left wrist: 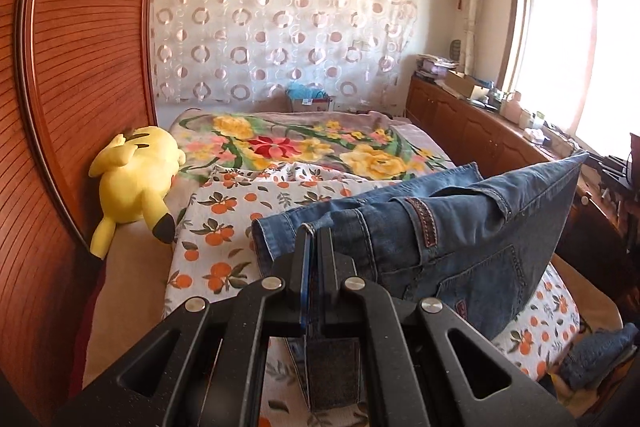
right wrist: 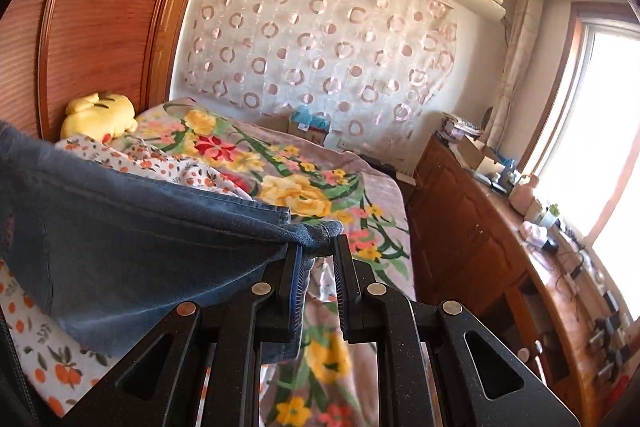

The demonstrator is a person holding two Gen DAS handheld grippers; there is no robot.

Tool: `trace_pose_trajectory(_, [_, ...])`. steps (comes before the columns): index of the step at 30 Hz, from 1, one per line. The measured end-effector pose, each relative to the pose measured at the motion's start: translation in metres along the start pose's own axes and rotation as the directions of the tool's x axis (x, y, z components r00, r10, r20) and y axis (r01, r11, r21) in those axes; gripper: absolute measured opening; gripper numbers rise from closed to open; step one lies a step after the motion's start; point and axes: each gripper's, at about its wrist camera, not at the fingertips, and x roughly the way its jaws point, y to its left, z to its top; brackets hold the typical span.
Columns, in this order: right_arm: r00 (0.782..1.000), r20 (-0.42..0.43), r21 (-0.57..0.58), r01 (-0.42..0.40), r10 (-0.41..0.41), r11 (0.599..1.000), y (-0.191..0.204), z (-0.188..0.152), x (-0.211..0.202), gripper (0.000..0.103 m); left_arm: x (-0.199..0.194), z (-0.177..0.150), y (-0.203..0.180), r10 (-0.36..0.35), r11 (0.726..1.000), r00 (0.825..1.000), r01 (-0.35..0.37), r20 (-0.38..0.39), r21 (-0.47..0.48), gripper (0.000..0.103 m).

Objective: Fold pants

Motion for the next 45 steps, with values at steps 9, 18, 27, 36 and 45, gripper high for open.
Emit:
trace_pose_trajectory(9, [1.000, 0.026, 0.013, 0.000, -0.001, 1.000, -0.012, 0.029, 0.012, 0.015, 0.015, 0.031, 0.002, 0.012, 1.000, 0.999, -0.013, 0.031, 0.004, 0.003])
trace_pose_trajectory(18, [0.989, -0.150, -0.007, -0.008, 0.007, 1.000, -0.002, 0.040, 0.122, 0.015, 0.111, 0.049, 0.027, 0.038, 0.999, 0.993, -0.039, -0.109, -0.007, 0.003])
trace_pose_trajectory(27, [0.952, -0.306, -0.013, -0.034, 0.029, 0.999, 0.025, 0.009, 0.233, 0.015, 0.188, 0.025, 0.045, 0.055, 0.998, 0.969, -0.059, -0.242, -0.010, 0.004])
trace_pose_trajectory(36, [0.933, -0.331, 0.104, -0.110, 0.139, 0.988, 0.006, 0.023, 0.274, 0.023, 0.194, 0.013, 0.061, 0.041, 0.998, 0.966, -0.053, -0.254, -0.040, 0.028])
trace_pose_trajectory(45, [0.945, -0.261, 0.187, -0.152, 0.198, 0.970, -0.015, 0.010, 0.230, 0.047, 0.169, 0.021, 0.039, -0.002, 1.000, 0.984, 0.008, -0.177, 0.029, 0.044])
